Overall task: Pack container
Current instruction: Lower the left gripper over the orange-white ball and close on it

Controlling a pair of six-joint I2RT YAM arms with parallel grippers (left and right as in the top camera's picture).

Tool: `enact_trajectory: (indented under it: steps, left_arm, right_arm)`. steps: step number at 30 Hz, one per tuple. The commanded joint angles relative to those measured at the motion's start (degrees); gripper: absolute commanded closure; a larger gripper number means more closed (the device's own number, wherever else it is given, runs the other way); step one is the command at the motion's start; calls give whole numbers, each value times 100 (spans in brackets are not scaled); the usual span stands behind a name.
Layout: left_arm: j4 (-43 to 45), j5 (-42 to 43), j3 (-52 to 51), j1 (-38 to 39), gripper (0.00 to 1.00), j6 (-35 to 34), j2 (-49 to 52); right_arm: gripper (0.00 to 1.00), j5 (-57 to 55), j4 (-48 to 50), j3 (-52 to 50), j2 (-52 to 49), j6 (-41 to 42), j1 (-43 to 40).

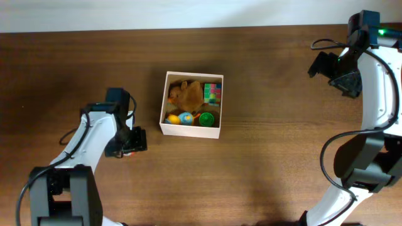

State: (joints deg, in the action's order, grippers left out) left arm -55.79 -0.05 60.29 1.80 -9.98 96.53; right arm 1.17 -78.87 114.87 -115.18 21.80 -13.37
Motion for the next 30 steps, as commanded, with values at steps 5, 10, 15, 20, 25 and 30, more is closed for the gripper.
enact_trajectory:
  steps: [5, 10, 15, 20, 25, 30]
  left_arm:
    - [433, -111, -289, -11, 23, -28, -33]
    - [654, -127, -310, -11, 23, -33, -33]
    - [876, -129, -310, -11, 23, -33, -31]
    - [1067, -146, -310, -11, 23, -31, -22]
    - [1134, -144, -317, -11, 23, -31, 66]
    - [1119, -120, -317, -11, 23, -28, 293]
  right_arm:
    - [1, -31, 2, 83, 70, -37, -22]
    - [1, -31, 2, 83, 70, -37, -22]
    - [1, -31, 2, 83, 70, -37, -22]
    - [1, -31, 2, 83, 70, -37, -22]
    - [1, -31, 2, 83, 70, -37, -22]
    - [1, -31, 2, 83, 70, -37, -22]
